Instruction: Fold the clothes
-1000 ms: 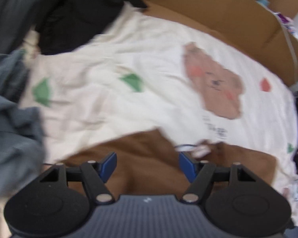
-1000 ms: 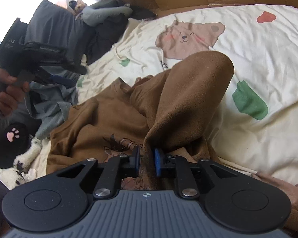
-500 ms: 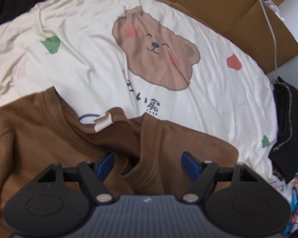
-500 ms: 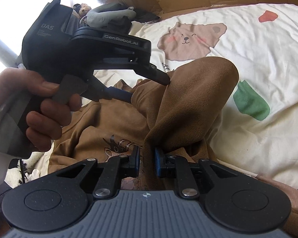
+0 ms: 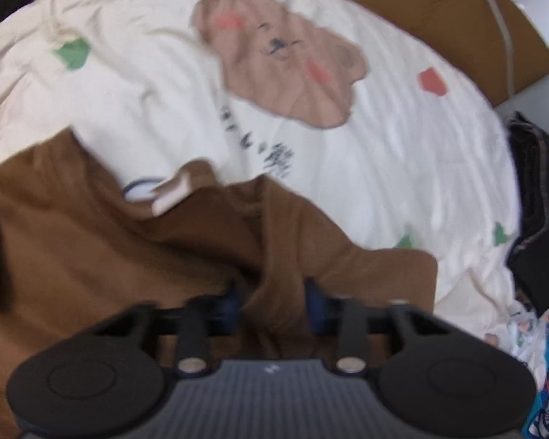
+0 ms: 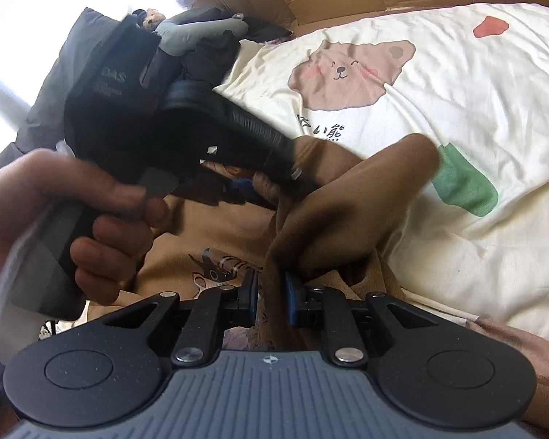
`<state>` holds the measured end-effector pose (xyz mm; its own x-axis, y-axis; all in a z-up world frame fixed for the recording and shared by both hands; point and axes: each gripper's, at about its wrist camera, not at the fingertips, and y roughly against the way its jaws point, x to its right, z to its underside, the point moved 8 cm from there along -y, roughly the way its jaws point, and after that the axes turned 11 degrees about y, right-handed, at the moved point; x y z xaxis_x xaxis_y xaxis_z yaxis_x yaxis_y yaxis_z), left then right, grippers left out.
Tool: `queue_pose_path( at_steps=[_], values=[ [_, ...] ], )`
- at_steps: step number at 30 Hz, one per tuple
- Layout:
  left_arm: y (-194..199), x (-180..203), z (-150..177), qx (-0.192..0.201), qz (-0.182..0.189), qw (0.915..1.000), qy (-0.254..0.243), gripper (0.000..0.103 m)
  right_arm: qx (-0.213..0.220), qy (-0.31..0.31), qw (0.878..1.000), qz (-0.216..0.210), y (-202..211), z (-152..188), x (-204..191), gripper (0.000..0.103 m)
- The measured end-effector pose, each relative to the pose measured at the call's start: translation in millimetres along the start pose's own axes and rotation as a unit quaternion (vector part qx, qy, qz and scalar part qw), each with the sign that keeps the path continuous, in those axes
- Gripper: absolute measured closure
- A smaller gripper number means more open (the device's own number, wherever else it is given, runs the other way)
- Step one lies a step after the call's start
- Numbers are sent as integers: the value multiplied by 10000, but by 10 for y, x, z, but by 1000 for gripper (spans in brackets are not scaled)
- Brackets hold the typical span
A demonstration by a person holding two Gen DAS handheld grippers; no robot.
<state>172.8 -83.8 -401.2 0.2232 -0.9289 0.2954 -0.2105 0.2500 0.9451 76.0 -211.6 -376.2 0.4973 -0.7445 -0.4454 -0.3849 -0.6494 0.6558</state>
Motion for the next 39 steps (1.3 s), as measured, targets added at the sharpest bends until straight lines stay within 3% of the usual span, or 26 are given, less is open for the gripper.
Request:
queue_pose_path(
  at_steps=[6,10,14,17,24,26,28,29,32,34,39],
  values=[
    [192,-165,24,174,-191,9997,13,91,125,-131,9998,-20,147,-68,81,81],
    [348,-307,57,301,-343,9989,86,92,379,-275,9989,76,336,-170,238,71],
    [460,-468,131,298,-468,9983,189,92,721,-713,9947,195,498,-297,521,71],
    [537,-553,209,258,-564,9979,212,92,748,-759,9935,395,490,-365,684,71],
    [660,-622,340,146,-685,9975,82,91,225,-656,9974,177,162,-248,652,71],
    [669,-642,386,94,-723,9973,24,91,11,-526,9986,94,79,-161,562,65],
    [684,-691,441,16,-750,9972,-1,90,-127,-429,9990,-33,51,-72,462,49],
    [690,-718,464,-26,-771,9970,14,89,-170,-433,9988,-127,48,-39,418,47],
    [737,-805,501,-116,-949,9954,91,79,-344,-377,9986,-140,24,65,332,45],
    [833,-871,495,-79,-999,9946,259,63,-473,-325,9983,-119,1,143,291,45],
    [1150,-906,355,294,-936,9945,354,54,-478,-531,9973,-183,35,245,297,44]
  ],
)
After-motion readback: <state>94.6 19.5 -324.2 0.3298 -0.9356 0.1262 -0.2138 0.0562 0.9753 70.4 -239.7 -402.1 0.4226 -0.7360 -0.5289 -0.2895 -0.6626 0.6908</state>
